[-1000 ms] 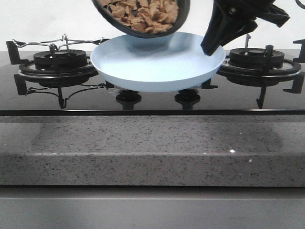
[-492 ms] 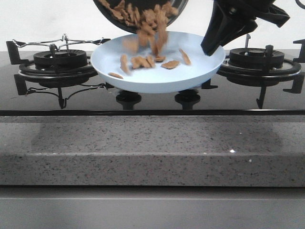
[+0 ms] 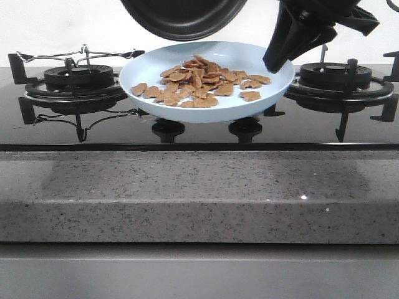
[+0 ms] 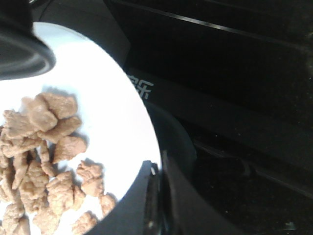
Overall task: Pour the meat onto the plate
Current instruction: 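Tilt the pan further with the left gripper, tipping meat onto plate, then swing the empty pan back toward its burner with the left gripper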
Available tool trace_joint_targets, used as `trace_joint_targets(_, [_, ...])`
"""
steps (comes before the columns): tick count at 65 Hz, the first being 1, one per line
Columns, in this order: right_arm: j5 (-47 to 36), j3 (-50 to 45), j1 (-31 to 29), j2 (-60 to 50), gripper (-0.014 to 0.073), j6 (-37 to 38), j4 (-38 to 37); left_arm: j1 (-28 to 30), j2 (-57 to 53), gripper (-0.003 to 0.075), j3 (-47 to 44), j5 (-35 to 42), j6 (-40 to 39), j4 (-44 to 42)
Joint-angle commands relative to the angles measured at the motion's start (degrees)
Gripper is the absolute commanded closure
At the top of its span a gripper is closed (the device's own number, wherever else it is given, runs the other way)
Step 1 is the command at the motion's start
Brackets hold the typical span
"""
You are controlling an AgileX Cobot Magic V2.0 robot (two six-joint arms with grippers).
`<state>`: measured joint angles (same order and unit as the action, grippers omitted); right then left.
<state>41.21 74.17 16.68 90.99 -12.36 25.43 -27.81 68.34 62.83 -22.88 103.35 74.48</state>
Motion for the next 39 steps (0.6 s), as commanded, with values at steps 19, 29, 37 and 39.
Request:
trace_joint_targets(19, [-2.7,1.5,-0.1,-2.9,0.0663,-0.5,1.5,4.2,-2.0,0.0741,2.2,3.6,-17.4,2.7])
trace_joint_targets(29, [-2.7,1.5,-0.1,-2.9,0.0663,-0.5,1.5,12.1,-2.0,0.0741,2.4,2.5,-28.4,3.9])
trace_joint_targets(37, [-2.7,1.5,-0.1,-2.9,0.0663,-0.5,1.5,18.9,-1.8,0.0741,2.4,-0.7,-33.6,7.9])
trace_joint_targets(39, [-2.7,1.5,-0.1,-2.9,0.0663,-0.5,1.5,20.7,-1.7,0.0741,2.4,-1.8,-33.7,9.3])
